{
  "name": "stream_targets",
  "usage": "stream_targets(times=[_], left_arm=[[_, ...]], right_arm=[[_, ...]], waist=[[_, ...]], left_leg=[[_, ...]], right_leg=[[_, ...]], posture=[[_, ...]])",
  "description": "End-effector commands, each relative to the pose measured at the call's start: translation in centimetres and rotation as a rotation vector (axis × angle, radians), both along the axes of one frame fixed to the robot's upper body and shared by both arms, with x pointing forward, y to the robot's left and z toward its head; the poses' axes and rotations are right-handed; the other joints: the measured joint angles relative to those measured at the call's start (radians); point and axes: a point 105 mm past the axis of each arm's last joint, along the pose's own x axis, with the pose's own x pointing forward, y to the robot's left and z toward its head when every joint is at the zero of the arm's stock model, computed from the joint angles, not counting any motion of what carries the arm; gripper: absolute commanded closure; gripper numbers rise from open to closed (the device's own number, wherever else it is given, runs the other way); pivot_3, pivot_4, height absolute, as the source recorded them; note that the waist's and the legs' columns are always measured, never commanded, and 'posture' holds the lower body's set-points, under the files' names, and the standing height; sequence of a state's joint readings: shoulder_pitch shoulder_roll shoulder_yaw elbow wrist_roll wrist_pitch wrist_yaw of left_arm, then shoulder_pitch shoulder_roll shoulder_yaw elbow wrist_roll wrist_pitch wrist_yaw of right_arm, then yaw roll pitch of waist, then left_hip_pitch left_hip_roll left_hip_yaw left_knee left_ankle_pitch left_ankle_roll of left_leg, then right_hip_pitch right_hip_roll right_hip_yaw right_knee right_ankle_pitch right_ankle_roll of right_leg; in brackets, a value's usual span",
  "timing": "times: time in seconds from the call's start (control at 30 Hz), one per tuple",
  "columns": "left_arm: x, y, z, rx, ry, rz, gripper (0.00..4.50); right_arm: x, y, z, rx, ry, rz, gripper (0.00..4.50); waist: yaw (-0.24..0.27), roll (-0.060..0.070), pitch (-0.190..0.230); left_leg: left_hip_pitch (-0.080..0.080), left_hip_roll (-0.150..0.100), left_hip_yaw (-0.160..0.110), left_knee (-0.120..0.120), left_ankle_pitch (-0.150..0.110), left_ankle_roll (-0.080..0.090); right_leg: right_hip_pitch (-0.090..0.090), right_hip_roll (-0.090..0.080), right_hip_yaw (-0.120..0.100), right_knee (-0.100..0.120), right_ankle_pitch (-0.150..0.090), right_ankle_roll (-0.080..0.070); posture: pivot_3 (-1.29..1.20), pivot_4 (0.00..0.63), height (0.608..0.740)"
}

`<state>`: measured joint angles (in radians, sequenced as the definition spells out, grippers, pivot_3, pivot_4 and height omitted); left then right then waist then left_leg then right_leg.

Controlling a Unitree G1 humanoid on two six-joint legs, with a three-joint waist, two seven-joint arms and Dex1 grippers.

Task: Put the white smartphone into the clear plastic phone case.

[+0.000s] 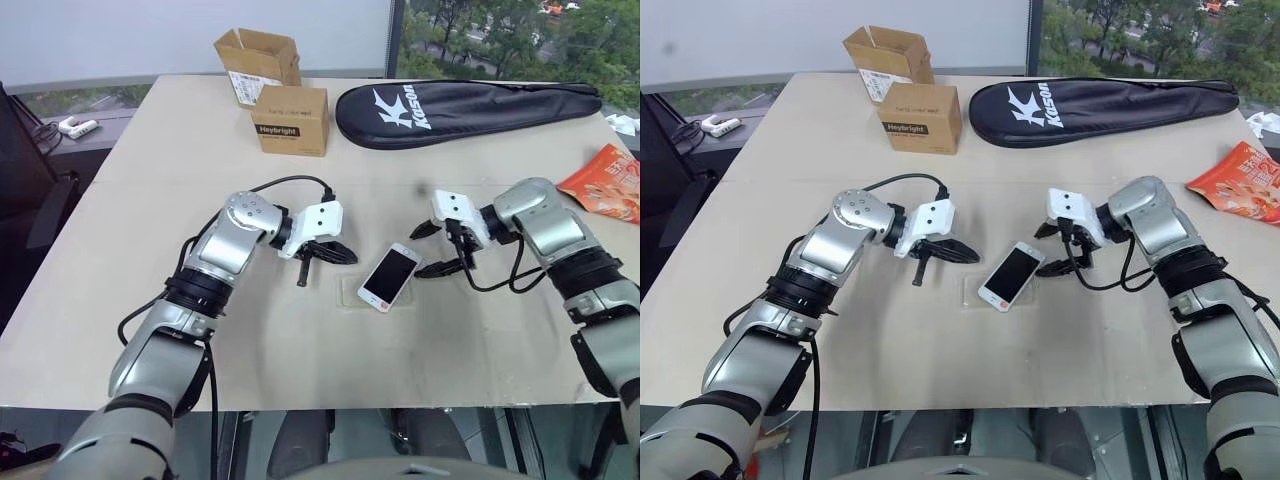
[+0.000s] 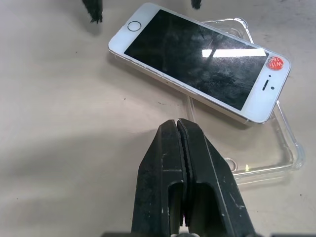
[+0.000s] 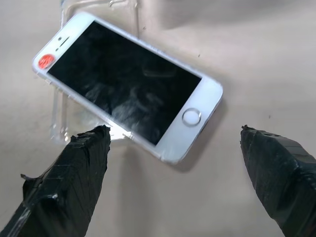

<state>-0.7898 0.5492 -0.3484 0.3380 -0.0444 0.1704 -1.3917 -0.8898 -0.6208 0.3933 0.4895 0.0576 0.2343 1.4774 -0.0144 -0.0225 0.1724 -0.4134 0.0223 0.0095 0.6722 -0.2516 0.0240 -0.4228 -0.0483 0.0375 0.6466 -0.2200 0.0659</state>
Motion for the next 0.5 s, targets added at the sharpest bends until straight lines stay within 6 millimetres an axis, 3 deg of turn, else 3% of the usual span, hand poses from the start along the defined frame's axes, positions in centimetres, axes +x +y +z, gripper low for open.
stream_targets(times=[0.03,0.27,0.5], left_arm=[[0.3,-0.4,1.1,-0.037,-0.039,-0.004,4.50],[1.0,-1.5,0.4,-0.036,-0.059,0.020,4.50],[2.9,-2.6,0.0,-0.035,-0.110,0.090,4.50]], right_arm=[[0.1,0.0,2.2,0.012,-0.052,0.039,0.05],[1.0,-0.8,1.4,-0.048,-0.103,0.003,0.05],[1.1,-1.6,1.8,-0.066,-0.132,-0.026,0.05]], waist=[[-0.001,0.000,0.000],[0.000,0.000,0.000],[0.002,0.000,0.000]], left_leg=[[0.000,0.000,0.000,0.000,0.000,0.000],[0.000,0.000,0.000,0.000,0.000,0.000],[0.000,0.000,0.000,0.000,0.000,0.000]], right_leg=[[0.000,0.000,0.000,0.000,0.000,0.000],[0.000,0.000,0.000,0.000,0.000,0.000],[0.000,0.000,0.000,0.000,0.000,0.000]], posture=[[0.00,0.150,0.740],[0.00,0.150,0.740],[0.00,0.150,0.740]])
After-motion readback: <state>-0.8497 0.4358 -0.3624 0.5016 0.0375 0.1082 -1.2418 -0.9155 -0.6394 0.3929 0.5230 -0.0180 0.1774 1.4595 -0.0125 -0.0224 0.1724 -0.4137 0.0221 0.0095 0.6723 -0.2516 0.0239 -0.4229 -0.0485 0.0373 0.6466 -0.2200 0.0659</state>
